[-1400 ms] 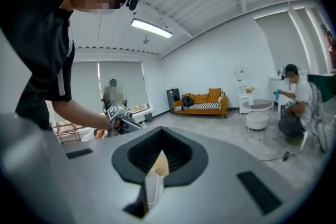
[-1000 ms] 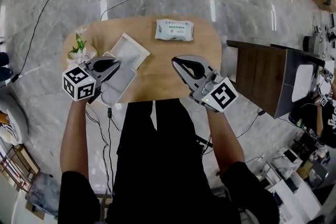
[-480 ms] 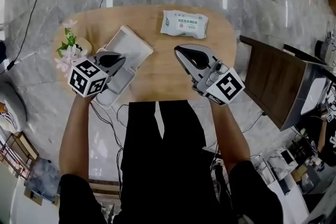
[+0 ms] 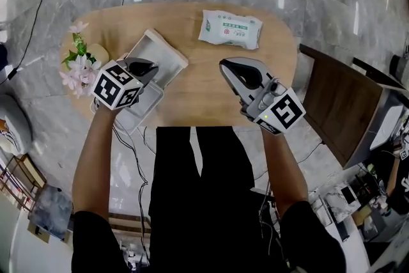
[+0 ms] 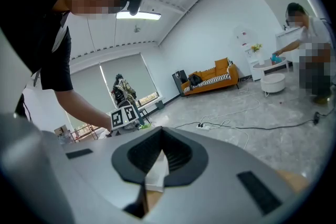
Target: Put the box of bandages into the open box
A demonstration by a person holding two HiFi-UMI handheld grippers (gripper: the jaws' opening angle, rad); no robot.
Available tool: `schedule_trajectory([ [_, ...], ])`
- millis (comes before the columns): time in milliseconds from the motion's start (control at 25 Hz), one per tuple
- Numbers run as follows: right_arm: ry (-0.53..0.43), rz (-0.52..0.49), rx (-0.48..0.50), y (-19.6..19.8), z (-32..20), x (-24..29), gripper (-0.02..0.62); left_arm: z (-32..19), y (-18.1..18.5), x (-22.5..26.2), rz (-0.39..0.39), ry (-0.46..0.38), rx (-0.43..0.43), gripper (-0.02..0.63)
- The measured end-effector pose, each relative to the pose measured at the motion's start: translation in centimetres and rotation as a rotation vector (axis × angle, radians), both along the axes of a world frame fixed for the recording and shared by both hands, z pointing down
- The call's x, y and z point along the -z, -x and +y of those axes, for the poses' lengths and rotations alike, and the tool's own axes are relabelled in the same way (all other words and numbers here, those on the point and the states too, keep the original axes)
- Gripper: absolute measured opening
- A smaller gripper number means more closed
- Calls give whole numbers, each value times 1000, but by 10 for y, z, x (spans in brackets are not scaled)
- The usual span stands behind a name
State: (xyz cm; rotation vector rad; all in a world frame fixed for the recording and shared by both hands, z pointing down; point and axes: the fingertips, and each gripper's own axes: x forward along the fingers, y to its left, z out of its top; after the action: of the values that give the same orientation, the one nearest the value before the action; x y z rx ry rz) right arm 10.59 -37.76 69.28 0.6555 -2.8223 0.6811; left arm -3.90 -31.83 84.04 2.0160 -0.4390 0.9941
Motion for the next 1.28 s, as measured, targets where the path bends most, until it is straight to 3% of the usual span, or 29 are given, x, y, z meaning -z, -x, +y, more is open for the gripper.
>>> schedule_trajectory([
  [560,4,3,18,-3,7,-7,11,2,-3,-36,-101,6,-10,26],
  [880,6,3,31,-1,8,-7,11,0,2,-52,-225,-64,-27,31],
  [1280,8,-2,53,6,13,-11,11,-1,11,-64,-362,-171,-62,101],
])
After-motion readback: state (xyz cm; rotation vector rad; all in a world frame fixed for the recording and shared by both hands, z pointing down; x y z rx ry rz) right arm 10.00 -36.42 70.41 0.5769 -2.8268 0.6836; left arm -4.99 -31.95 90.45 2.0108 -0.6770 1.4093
